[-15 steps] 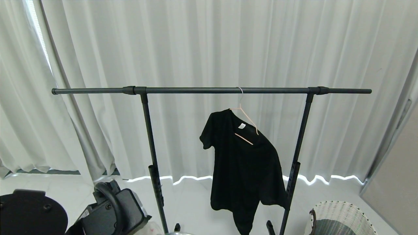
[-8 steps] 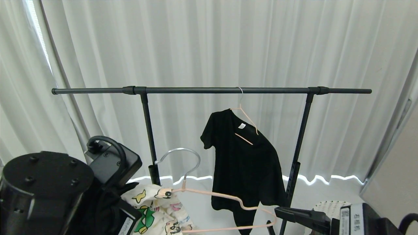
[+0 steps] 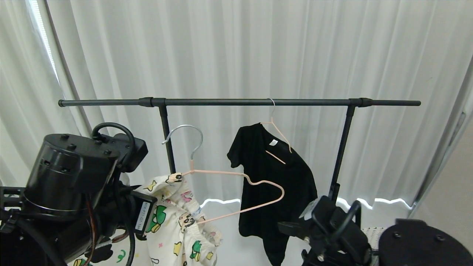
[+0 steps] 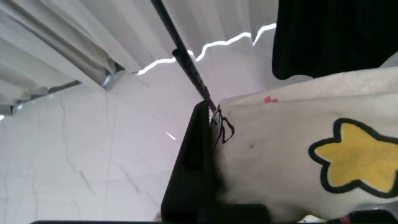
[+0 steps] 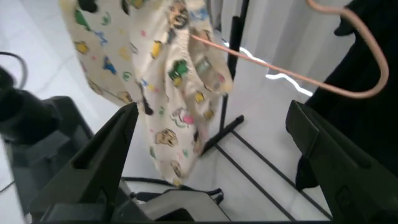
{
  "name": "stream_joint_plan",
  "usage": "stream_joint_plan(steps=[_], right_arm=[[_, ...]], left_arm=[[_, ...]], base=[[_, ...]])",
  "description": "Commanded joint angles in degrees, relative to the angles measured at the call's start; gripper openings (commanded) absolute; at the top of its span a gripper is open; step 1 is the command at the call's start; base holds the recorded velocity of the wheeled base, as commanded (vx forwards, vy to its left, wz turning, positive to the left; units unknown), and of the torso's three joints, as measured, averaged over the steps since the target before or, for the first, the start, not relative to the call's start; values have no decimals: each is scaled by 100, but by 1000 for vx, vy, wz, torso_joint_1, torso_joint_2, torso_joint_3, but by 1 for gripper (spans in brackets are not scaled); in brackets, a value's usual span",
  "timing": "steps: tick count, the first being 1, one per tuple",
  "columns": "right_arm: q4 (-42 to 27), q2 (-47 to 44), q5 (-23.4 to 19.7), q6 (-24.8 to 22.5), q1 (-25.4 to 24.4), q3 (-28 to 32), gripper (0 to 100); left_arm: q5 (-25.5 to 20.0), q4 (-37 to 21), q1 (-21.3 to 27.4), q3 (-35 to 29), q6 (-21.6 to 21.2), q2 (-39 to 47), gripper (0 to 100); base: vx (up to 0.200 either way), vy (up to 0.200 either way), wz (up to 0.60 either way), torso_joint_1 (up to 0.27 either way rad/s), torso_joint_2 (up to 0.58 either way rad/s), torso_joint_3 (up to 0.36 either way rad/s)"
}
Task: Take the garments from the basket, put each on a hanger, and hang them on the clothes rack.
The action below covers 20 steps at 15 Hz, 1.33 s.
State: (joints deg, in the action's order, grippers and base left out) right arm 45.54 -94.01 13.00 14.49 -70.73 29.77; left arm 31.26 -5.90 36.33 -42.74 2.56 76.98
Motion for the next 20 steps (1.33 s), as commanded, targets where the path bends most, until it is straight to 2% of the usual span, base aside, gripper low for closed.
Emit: stream_joint_plan(steps=[1,4,5,6,10,17,20], right_arm=[[-81,-776,19,1,165,354,100],[-116,-1453,151,1,279,1075,100],[-116,-1664,388,10,393,1365,100],[-116,-1813,511,18,508,1576,100],[-98,-2077,529,36,595,1945,100],[-160,-2323,942,36,560,1848,100],[-186,-2244,1135,-201,736,1558,100]], left_arm=[[-6,10,-3,-50,148,18,0],[-6,10,59,-103,684,-61,0],[-14,10,59,-103,781,-131,0],[-14,10,59,-103,834,-201,0],[-49,10,94,-121,843,-395,0],[-269,36,129,-331,983,-509,0],[-243,36,111,-314,992,-491,0]], base=[[0,0,0,0,0,0],[0,0,0,0,0,0],[0,0,0,0,0,0],[0,0,0,0,0,0],[0,0,0,0,0,0],[0,0,0,0,0,0],[0,0,0,0,0,0]])
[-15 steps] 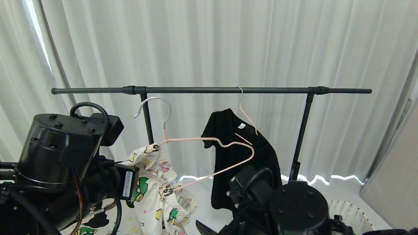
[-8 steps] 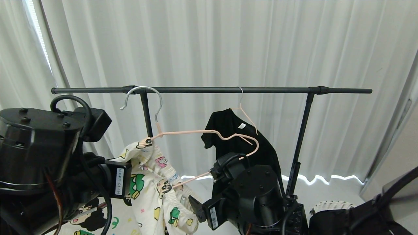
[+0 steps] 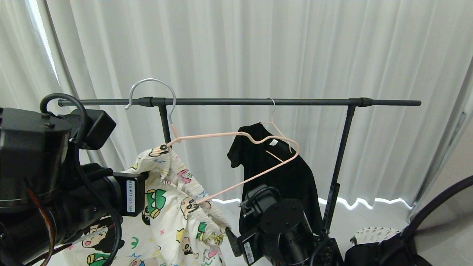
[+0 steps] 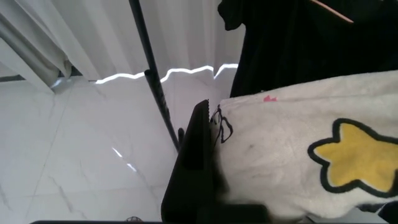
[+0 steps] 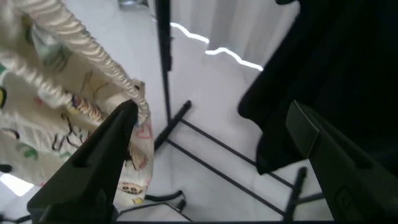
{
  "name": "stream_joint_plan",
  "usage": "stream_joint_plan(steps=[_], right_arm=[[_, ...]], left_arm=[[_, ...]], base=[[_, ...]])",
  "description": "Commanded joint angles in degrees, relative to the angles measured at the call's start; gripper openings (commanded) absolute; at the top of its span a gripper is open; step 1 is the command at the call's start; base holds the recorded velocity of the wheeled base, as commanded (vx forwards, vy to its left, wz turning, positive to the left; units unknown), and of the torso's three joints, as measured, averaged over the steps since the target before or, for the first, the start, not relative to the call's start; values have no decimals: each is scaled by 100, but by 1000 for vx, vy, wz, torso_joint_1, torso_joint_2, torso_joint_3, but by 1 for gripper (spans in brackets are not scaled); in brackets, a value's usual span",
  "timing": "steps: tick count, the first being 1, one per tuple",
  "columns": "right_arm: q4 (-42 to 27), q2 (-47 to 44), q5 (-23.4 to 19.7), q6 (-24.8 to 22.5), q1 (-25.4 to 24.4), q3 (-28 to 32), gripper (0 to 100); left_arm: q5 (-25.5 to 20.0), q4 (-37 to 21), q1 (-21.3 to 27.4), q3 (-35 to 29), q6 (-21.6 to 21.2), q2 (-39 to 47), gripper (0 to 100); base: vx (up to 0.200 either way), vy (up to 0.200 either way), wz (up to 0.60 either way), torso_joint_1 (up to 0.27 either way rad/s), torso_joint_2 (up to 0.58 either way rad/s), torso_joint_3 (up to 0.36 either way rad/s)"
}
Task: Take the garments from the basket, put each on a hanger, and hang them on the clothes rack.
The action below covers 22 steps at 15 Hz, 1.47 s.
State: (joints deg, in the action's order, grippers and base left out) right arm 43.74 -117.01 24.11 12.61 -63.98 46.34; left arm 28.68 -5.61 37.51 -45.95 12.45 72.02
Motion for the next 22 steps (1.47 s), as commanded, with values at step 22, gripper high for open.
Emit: stream_joint_plan(steps=[22], right_arm=[[38,1593,-416,-1357,1942,-1144,100]], left_arm=[[357,947,-16,1694,-2414,-197,0]], base=[[0,0,0,0,0,0]])
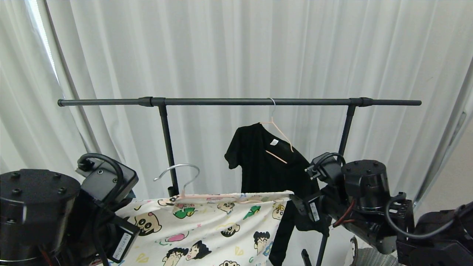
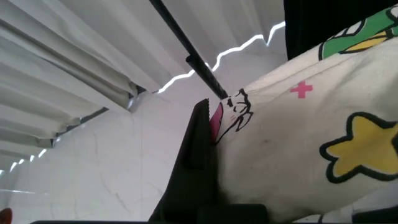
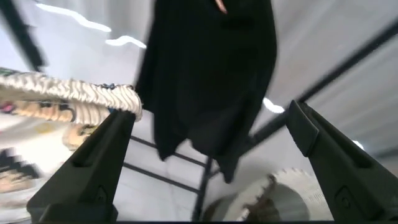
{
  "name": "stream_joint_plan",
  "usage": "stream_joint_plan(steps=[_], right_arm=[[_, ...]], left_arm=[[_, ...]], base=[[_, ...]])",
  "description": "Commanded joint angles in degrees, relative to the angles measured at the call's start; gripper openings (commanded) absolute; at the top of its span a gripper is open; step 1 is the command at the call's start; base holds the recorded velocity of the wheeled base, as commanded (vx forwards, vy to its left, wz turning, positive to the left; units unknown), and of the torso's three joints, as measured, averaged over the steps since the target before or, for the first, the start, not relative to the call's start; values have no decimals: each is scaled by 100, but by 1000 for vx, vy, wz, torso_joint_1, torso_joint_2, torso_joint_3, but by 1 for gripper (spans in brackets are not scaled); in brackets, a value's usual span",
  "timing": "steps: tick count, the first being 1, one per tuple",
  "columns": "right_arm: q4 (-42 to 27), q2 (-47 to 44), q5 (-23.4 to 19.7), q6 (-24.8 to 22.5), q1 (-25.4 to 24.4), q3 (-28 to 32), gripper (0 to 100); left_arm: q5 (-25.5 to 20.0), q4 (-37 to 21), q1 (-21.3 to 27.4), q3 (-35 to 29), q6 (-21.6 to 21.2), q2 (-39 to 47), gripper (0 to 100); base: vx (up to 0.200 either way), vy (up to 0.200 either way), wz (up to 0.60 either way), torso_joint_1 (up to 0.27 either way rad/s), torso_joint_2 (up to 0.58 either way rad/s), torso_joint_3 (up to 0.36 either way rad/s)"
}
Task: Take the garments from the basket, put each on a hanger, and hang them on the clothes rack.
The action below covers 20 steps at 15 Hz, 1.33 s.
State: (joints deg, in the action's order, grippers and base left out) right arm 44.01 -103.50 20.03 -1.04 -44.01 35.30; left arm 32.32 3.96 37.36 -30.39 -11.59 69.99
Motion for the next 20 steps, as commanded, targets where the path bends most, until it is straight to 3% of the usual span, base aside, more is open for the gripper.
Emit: stream_joint_plan(steps=[1,5,8,12,20], right_arm=[[3,691,-588,-125,-213,-191,100],[-516,1728,-1757,-134,-952,-586,100],[-1008,1895,-2249,-204,-1356,-270,100],[-1483,1622,-2381,-257,-2024,249,100],[-1641,735,-2381,-380,-2050,592,100]], left_arm=[[3,70,-1,218,26,68,0],[-41,360,96,288,149,164,0],[-50,395,623,288,324,164,0],[-41,395,1062,288,447,226,0],[-33,562,1379,271,439,182,0]], base=[[0,0,0,0,0,0],[0,0,0,0,0,0],[0,0,0,0,0,0],[0,0,0,0,0,0],[0,0,0,0,0,0]])
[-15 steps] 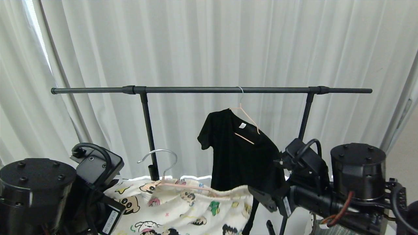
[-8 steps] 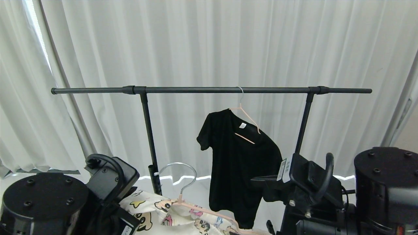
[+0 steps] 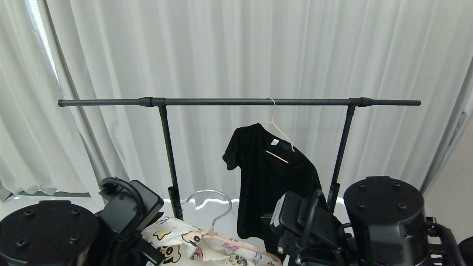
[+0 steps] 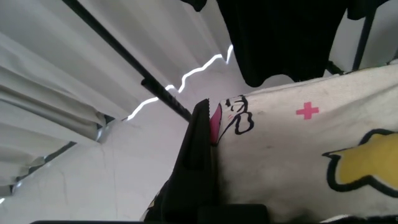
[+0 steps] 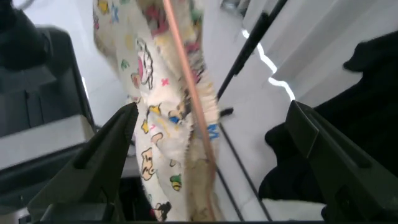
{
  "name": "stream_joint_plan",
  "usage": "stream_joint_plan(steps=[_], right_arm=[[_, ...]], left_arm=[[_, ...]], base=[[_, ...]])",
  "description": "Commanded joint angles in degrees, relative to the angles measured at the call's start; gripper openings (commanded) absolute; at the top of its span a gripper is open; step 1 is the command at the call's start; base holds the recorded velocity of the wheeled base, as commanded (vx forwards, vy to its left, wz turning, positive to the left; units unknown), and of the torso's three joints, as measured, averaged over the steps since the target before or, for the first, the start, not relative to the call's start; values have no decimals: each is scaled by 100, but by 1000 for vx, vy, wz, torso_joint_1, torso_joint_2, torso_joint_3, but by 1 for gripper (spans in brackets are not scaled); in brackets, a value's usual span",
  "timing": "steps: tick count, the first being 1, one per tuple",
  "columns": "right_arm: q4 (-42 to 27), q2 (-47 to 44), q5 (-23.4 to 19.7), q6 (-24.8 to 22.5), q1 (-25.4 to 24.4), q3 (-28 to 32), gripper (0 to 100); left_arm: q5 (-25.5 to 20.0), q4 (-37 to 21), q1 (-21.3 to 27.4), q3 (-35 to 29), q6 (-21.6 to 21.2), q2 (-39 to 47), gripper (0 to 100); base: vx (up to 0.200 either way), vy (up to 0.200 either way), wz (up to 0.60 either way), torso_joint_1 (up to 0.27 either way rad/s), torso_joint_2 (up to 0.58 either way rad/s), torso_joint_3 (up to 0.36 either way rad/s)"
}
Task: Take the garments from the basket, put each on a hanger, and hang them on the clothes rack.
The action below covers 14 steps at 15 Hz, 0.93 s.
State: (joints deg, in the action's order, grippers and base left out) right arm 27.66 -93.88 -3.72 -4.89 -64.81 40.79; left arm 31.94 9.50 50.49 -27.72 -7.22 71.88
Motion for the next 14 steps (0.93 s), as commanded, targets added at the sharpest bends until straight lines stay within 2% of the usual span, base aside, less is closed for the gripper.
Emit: stream_joint_plan(steps=[1,10,11,14], right_arm=[[-6,-280,-6,5,38,61,100],[-296,-289,-15,-3,29,43,100],[-305,-289,-15,-3,29,43,0],[-305,-289,-6,-12,29,43,0]], left_arm=[[5,17,92,4,1,-7,0],[-4,17,101,-23,-8,-42,0],[-4,26,101,-23,-8,-42,0],[-4,263,233,4,-8,-24,0]], base=[[0,0,0,0,0,0],[0,0,0,0,0,0],[0,0,0,0,0,0],[0,0,0,0,0,0]])
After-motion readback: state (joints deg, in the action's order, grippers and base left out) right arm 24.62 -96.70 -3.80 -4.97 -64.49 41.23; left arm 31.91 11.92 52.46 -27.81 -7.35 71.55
